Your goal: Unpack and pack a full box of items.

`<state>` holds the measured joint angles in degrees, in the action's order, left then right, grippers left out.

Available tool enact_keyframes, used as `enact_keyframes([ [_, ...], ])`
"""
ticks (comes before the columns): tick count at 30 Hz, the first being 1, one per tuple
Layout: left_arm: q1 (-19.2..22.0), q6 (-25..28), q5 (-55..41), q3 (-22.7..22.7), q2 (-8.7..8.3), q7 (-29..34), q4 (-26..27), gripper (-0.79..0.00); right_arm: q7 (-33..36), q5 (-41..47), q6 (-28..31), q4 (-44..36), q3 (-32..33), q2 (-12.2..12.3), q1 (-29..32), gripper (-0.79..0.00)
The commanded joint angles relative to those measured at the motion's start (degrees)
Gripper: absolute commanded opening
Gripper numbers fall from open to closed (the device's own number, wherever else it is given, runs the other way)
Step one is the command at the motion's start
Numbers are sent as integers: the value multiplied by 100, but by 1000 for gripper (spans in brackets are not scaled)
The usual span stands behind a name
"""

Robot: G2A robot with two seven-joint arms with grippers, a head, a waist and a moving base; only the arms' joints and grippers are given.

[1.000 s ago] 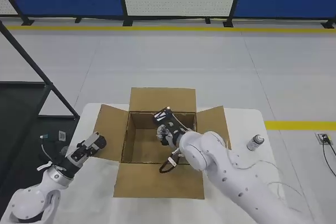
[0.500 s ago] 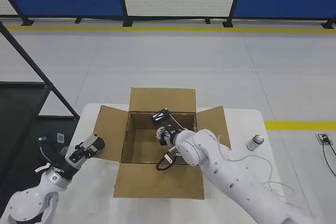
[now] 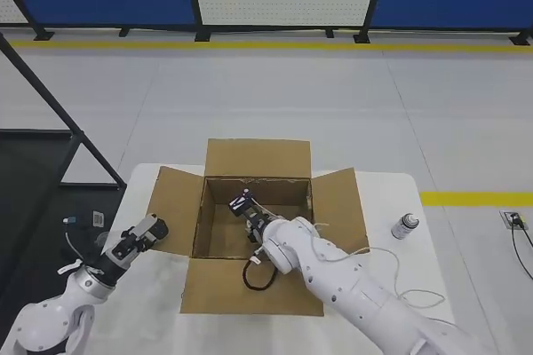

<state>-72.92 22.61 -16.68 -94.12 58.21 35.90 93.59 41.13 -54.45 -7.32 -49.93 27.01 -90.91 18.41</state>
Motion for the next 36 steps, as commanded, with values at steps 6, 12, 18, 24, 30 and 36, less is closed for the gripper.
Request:
enact_keyframes([
  [6, -111, -8, 5, -54, 1, -58, 69, 0, -170, 220, 309, 953, -152, -454, -282, -773],
  [12, -151, -24, 28, -56, 5, -87, 110, 0, -266, 332, 517, 1514, -173, -739, -438, -117],
  [18, -122, -48, 52, -31, 9, -86, 135, 0, -437, 359, 685, 1757, -80, -873, -544, 0],
  [24, -79, -77, 76, -5, 12, -74, 143, 0, -621, 219, 705, 1518, 127, -803, -546, 0],
  [30, 2, -130, 112, 51, 16, -43, 157, 0, -674, -262, 513, 443, 587, -408, -210, 0],
  [36, 166, -203, 159, 173, 23, 21, 143, 0, 65, -1402, 299, -2132, 1602, 330, 970, 0],
])
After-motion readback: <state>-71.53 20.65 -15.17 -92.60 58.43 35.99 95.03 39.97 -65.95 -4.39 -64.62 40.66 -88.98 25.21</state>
